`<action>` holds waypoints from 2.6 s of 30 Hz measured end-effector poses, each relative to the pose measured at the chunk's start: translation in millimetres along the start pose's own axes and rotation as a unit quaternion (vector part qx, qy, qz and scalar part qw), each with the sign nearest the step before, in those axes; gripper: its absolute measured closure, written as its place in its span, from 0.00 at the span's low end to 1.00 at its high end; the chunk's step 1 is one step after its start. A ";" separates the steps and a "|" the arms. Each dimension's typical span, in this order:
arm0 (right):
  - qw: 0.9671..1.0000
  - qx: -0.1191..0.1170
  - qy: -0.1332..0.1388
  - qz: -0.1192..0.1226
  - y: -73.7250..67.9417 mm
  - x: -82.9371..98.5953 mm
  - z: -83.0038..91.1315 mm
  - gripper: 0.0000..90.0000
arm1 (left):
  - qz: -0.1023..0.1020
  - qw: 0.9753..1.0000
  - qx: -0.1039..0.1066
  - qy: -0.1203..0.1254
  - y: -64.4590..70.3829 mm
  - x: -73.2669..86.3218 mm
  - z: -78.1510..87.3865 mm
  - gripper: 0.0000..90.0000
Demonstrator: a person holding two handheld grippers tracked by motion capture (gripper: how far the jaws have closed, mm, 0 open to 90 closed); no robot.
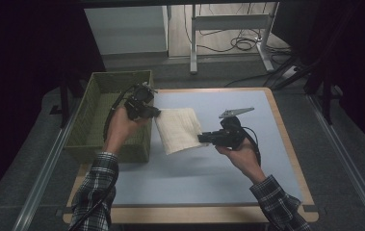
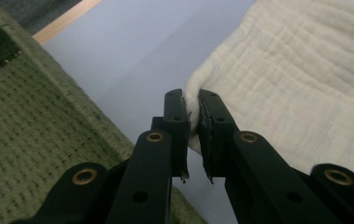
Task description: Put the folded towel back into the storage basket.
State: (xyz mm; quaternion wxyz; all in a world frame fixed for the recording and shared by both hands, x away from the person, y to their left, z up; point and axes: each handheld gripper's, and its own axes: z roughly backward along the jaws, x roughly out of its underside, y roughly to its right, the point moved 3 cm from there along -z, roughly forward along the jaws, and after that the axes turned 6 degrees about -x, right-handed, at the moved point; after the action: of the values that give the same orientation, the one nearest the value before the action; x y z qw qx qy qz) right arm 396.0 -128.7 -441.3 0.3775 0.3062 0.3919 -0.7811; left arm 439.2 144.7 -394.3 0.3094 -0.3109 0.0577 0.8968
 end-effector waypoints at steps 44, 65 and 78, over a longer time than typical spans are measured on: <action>0.999 -0.027 0.024 0.008 -22.7 -70.1 -73.1 0.91 | 0.057 0.994 -0.089 0.019 -80.5 22.7 46.8 0.94; 0.999 -0.031 0.010 0.011 -54.3 -85.3 -138.9 0.91 | 0.087 0.985 -0.150 -0.004 -116.7 60.4 54.8 0.94; 1.000 -0.013 -0.016 -0.015 -65.0 -81.1 -195.1 0.90 | 0.101 0.980 -0.172 -0.018 -134.2 87.5 42.6 0.93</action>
State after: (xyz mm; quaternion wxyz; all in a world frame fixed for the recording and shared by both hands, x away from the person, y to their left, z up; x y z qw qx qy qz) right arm 420.4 90.7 -452.3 0.3758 0.2829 0.4003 -0.7864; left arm 442.4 310.4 -400.2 0.1600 -0.3362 -0.0723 0.9253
